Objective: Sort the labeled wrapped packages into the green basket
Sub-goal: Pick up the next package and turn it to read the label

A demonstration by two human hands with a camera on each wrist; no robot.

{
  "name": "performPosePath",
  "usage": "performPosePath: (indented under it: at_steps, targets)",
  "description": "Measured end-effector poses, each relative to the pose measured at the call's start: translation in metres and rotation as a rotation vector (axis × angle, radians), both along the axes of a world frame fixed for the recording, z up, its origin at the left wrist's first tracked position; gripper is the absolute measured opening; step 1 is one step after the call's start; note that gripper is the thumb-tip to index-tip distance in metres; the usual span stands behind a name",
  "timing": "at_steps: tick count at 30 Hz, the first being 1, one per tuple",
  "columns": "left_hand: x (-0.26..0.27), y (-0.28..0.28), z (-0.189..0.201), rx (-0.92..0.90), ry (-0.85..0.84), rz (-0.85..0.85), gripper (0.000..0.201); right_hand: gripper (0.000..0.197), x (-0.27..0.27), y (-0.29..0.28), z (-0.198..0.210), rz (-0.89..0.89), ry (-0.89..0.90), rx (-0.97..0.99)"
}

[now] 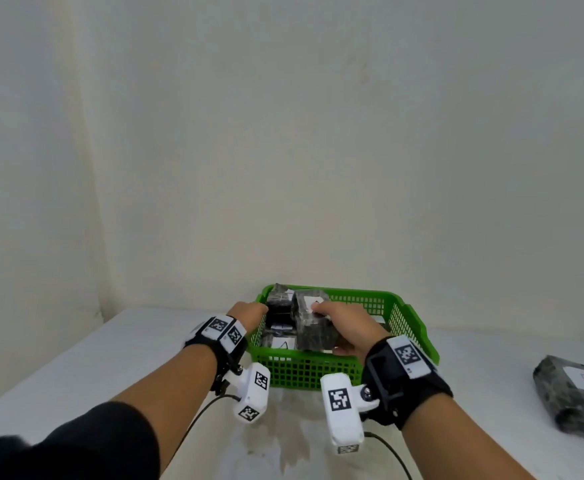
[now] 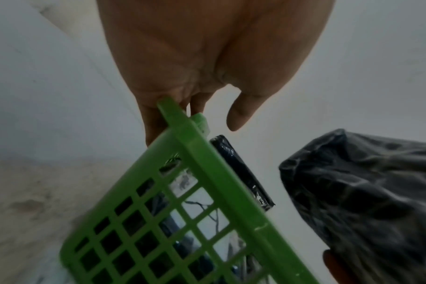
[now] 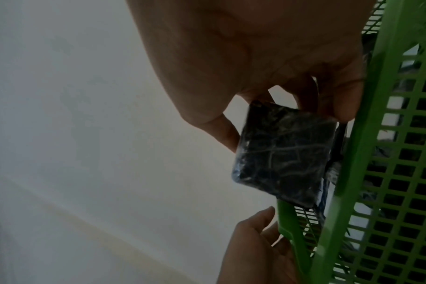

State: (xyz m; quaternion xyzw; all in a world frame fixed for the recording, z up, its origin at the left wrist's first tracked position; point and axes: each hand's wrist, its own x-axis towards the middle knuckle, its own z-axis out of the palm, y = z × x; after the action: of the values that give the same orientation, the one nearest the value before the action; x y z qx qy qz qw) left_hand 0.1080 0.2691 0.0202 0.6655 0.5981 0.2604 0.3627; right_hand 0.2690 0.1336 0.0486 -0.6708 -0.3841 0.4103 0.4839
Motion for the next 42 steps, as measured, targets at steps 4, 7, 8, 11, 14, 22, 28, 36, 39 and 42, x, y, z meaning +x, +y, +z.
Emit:
performPosePath:
  at_steps: [4, 7, 8, 11, 14, 22, 28, 36, 39, 42]
  targets:
    - [-0.001, 0.004, 0.004, 0.037, 0.146, -0.058, 0.039, 0.043, -0.009, 0.025, -0.003, -0.006, -0.004, -0.022]
    - [-0.003, 0.013, -0.002, -0.031, 0.139, -0.085, 0.04, 0.048, -0.016, 0.041, -0.009, 0.001, -0.108, -0.054]
    - [-0.003, 0.015, -0.003, -0.074, 0.141, -0.1, 0.04, 0.049, -0.018, 0.046, -0.012, 0.008, -0.164, -0.069]
    - [-0.001, 0.012, -0.005, -0.093, 0.137, -0.1, 0.041, 0.041, -0.024, 0.052, -0.014, 0.012, -0.269, -0.083]
    - [0.001, 0.014, -0.009, -0.053, 0.156, -0.113, 0.039, 0.032, -0.031, 0.054, -0.013, 0.024, -0.284, -0.074]
    - [0.002, 0.02, -0.014, 0.042, 0.213, -0.115, 0.037, 0.038, -0.043, 0.063, -0.019, 0.031, -0.507, -0.115]
    - [0.002, 0.023, -0.016, 0.055, 0.217, -0.137, 0.038, 0.044, -0.046, 0.061, -0.018, 0.003, -0.533, -0.117]
    - [0.0, 0.032, -0.022, 0.017, 0.163, -0.183, 0.041, 0.033, -0.041, 0.061, -0.022, 0.0, -0.338, -0.056]
    - [-0.003, 0.032, -0.023, 0.003, 0.121, -0.208, 0.042, 0.035, -0.037, 0.063, -0.026, -0.011, -0.345, -0.049]
    - [-0.005, 0.032, -0.024, -0.026, 0.081, -0.212, 0.042, 0.034, -0.038, 0.063, -0.025, -0.001, -0.355, -0.052]
